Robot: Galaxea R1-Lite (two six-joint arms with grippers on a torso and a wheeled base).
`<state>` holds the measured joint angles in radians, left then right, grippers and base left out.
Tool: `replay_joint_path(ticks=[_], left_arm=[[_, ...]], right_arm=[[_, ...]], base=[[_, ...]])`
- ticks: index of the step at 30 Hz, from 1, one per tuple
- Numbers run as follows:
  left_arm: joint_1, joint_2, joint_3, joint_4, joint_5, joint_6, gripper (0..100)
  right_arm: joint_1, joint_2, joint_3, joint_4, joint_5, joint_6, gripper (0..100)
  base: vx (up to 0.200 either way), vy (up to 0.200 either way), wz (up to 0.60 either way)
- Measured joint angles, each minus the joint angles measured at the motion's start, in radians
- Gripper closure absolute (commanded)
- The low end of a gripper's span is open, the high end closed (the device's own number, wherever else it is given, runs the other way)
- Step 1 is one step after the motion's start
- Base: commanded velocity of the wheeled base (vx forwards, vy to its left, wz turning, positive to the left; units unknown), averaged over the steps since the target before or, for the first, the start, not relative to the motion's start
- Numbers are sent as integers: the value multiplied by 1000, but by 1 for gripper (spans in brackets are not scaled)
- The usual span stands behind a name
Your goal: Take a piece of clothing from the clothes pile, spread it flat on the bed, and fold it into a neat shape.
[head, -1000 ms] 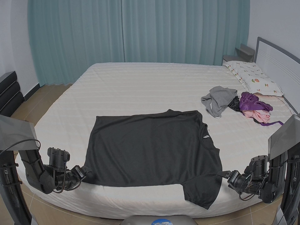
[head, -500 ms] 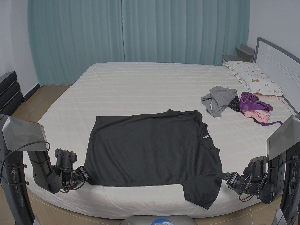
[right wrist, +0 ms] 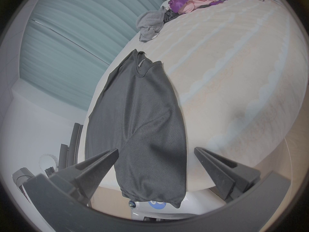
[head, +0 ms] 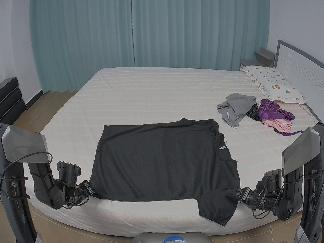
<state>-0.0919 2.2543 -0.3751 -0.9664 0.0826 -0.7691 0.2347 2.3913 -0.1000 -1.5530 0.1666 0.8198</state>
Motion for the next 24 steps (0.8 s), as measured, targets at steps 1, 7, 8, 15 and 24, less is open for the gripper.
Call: replay_joint_path(ticks=[1, 7, 8, 15, 24], left_arm=[[0, 0, 0, 0, 0, 0, 100], [0, -1, 1, 0, 0, -4, 100], [0, -1, 1, 0, 0, -4, 100], [3, -1, 1, 0, 0, -1, 100], [6, -1, 1, 2, 0, 5, 100]], right_arm=[[1, 2, -3, 0, 0, -2, 0], [4, 19, -17, 0, 3, -23, 100], [5, 20, -18, 0, 4, -25, 100], [0, 25, 9, 0, 2, -57, 100], [-40, 6, 74, 0, 6, -117, 100]], base=[[0, 0, 0], [0, 0, 0], [0, 0, 0], [0, 0, 0], [0, 0, 0]])
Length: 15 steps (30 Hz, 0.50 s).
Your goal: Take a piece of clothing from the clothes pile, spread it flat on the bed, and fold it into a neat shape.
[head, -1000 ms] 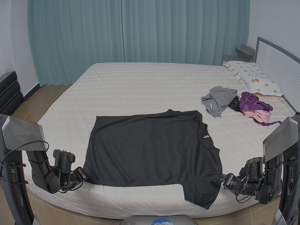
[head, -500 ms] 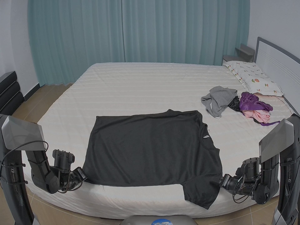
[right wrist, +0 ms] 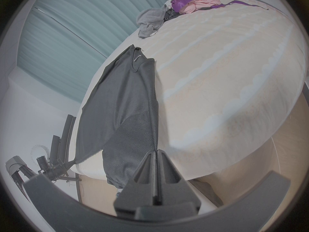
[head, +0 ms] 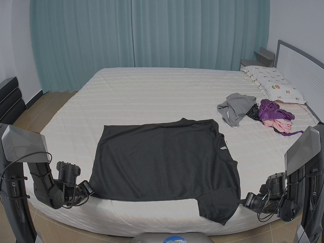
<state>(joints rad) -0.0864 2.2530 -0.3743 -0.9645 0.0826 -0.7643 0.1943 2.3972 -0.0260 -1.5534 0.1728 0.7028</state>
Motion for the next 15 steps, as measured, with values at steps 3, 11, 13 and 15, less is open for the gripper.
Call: replay_joint_path(ticks=[3, 11, 13, 15], left_arm=[[0, 0, 1, 0, 0, 2, 100], [5, -8, 10, 5, 0, 21, 100], [7, -13, 17, 7, 0, 36, 100], [8, -17, 25, 8, 0, 53, 100]], right_arm=[[-24, -4, 6, 0, 11, -17, 100], [-57, -27, 8, 48, 21, -32, 100], [-59, -40, 8, 77, 23, -47, 100], [-61, -53, 8, 102, 30, -60, 100]], base=[[0, 0, 0], [0, 0, 0], [0, 0, 0], [0, 0, 0]])
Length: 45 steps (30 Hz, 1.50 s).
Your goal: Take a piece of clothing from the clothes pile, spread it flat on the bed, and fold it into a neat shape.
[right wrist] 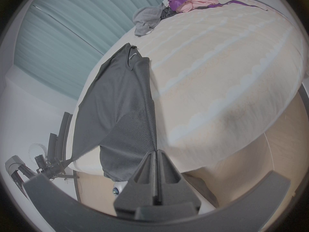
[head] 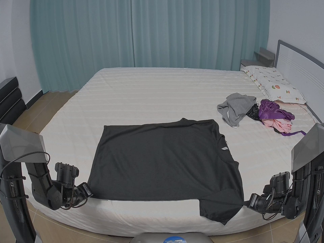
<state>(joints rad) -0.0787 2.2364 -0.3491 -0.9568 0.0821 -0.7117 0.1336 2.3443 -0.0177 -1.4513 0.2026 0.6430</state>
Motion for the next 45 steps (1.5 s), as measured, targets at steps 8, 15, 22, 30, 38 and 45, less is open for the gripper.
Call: replay_joint_path(ticks=[8, 15, 22, 30, 38, 45], left_arm=[[4, -11, 29, 1, 0, 58, 100], [25, -39, 47, 3, 0, 102, 100], [30, -58, 80, 5, 0, 154, 100], [26, -49, 100, 7, 0, 181, 100], [25, -39, 95, 3, -1, 177, 100], [24, -34, 81, 0, -4, 155, 100]], right_arm=[[-14, -40, 0, 84, 11, -71, 100], [-49, -89, 0, 188, 22, -147, 100], [-61, -120, 0, 228, 44, -186, 100], [-63, -124, 0, 269, 43, -237, 100], [-60, -99, 0, 168, 45, -235, 100], [-62, -38, 0, -87, 47, -208, 100]], base=[[0, 0, 0], [0, 0, 0], [0, 0, 0], [0, 0, 0], [0, 0, 0], [0, 0, 0]])
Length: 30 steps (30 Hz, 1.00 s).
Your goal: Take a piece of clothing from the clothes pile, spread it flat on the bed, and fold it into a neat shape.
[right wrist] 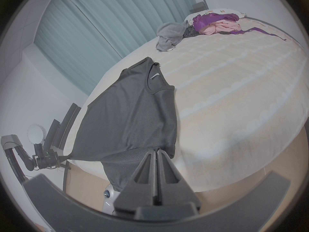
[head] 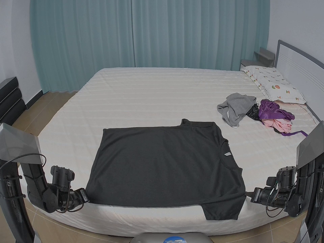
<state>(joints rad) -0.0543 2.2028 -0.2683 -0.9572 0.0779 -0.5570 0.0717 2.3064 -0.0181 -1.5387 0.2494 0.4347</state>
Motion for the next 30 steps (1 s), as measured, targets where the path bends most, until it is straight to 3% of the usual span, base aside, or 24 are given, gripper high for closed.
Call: replay_joint_path(ticks=[6, 20, 21, 30], left_arm=[[6, -9, -37, -3, 0, -56, 100], [6, -4, -33, 1, -5, -54, 100], [6, -3, -32, 2, -8, -53, 0], [7, 8, -12, -3, -29, -48, 0]], right_arm=[[-20, 23, 0, -13, 57, 10, 100], [-33, 73, 0, -14, 91, 4, 100], [-33, 75, 0, -14, 91, 4, 100], [-27, 91, 0, -14, 93, 4, 100]], base=[[0, 0, 0], [0, 0, 0], [0, 0, 0], [0, 0, 0]])
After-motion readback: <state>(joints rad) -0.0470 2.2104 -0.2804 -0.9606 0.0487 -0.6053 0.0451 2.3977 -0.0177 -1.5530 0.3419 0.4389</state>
